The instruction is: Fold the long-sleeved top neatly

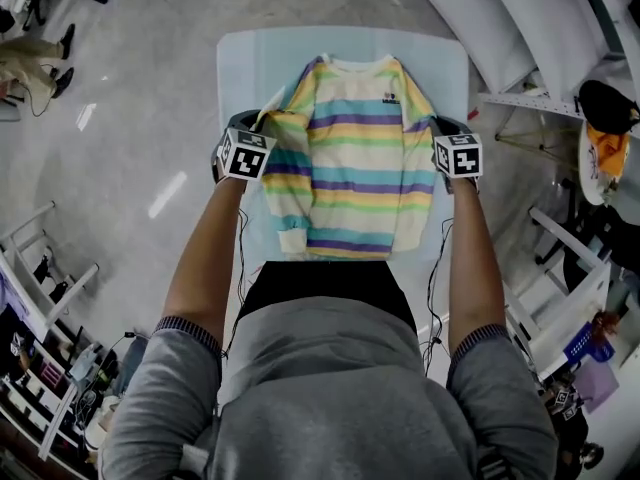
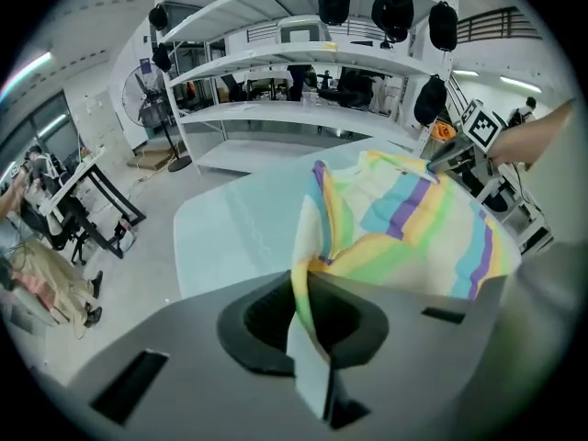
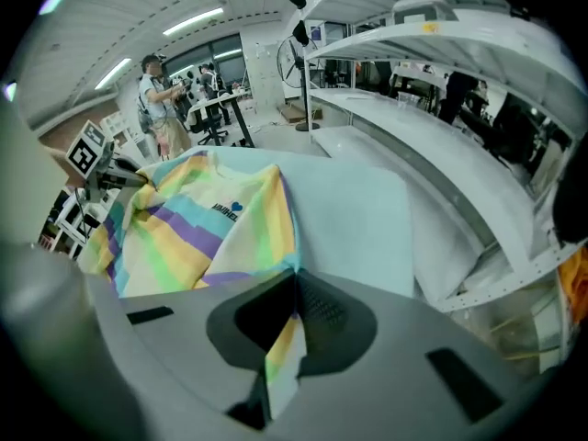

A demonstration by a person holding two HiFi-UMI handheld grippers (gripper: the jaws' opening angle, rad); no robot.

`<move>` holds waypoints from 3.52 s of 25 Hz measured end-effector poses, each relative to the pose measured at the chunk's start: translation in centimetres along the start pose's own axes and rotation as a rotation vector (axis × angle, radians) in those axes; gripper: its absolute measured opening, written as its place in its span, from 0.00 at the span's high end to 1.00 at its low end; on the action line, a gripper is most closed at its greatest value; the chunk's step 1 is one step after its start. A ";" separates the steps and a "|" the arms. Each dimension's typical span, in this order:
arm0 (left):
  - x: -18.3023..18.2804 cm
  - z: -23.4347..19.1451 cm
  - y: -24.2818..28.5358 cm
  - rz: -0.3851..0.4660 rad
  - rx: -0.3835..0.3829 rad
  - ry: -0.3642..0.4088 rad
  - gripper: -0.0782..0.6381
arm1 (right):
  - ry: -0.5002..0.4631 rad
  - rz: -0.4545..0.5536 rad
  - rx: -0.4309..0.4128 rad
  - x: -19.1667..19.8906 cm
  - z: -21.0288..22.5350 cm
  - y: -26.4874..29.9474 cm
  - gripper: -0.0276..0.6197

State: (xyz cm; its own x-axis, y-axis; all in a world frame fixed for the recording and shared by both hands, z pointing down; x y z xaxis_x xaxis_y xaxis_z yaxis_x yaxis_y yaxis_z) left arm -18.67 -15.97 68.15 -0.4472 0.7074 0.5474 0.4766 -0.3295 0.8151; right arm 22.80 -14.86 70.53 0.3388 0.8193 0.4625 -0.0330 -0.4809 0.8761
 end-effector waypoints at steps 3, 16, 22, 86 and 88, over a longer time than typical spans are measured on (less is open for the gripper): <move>-0.3 -1.8 -0.7 -0.004 0.042 0.055 0.84 | -0.033 0.001 0.038 0.1 2.2 -0.4 0.94; -3.1 -7.1 0.5 -0.004 0.198 -0.058 0.69 | -0.177 0.039 0.180 -4.1 7.9 1.8 0.90; -4.2 -7.1 -1.0 0.068 0.123 -0.093 0.55 | -0.112 0.059 0.127 -5.8 6.7 1.2 0.61; 15.7 12.8 -10.3 -0.006 0.093 -0.217 0.60 | -0.051 -0.082 -0.082 18.0 -12.8 -12.3 0.63; 17.3 14.3 -9.7 -0.026 0.094 -0.236 0.60 | -0.085 -0.075 -0.102 18.8 -13.7 -12.3 0.66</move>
State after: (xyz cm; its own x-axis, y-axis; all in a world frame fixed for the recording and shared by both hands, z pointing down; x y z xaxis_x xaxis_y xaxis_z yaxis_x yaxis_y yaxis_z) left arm -20.15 8.37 67.01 -0.2763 0.8447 0.4584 0.5403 -0.2579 0.8009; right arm 16.73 10.74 70.31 0.4221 0.8205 0.3856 -0.0984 -0.3814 0.9192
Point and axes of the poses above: the fingertips, and each gripper's own axes: y forward along the fingers, z to its right, x out of its underside, the point moved 4 cm from there along -y, backward along the fingers, and after that the axes turned 13 degrees about x, right-handed, at the moved point
